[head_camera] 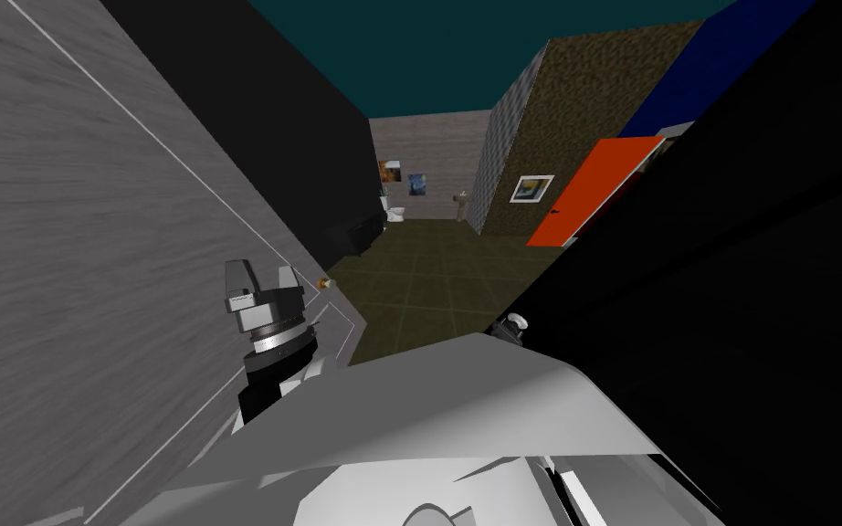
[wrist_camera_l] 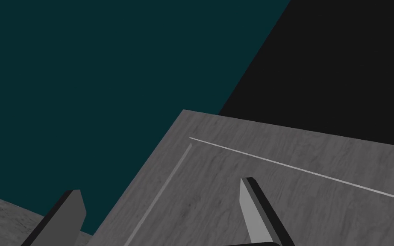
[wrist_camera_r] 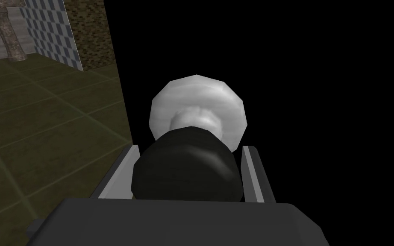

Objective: Push the door open

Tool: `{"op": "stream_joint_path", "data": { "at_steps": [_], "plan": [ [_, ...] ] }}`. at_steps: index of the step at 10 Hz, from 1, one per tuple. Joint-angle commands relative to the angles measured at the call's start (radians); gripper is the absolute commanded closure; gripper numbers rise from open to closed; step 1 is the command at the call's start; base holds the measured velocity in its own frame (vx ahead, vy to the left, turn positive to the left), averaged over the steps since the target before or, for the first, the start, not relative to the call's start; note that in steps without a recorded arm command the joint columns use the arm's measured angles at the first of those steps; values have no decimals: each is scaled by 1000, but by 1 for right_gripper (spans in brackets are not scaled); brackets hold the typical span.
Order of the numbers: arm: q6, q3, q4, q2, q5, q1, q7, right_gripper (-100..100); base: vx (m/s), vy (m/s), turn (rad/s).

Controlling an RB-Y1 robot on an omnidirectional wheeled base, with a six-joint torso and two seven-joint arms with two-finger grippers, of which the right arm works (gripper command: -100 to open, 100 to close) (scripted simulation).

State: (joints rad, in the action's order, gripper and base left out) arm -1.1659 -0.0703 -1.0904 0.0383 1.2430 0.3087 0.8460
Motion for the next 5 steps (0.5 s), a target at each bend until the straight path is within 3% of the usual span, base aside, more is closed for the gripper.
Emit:
{"op": "stream_joint_path", "data": {
  "at_steps": [1,2,3,5],
  "plan": [
    [-12,-16,-5,-3,15,5,-1,100,160,-132,-50],
    [-3,-9,-5,-4,10,4,-3,100,68,-64,-16],
    [-16,-24,-7,8,30,10,-5,100,100,-105,-20],
    [-30,-42,-9,15,56,18,-6,100,179,-170,-47]
  ]
}}
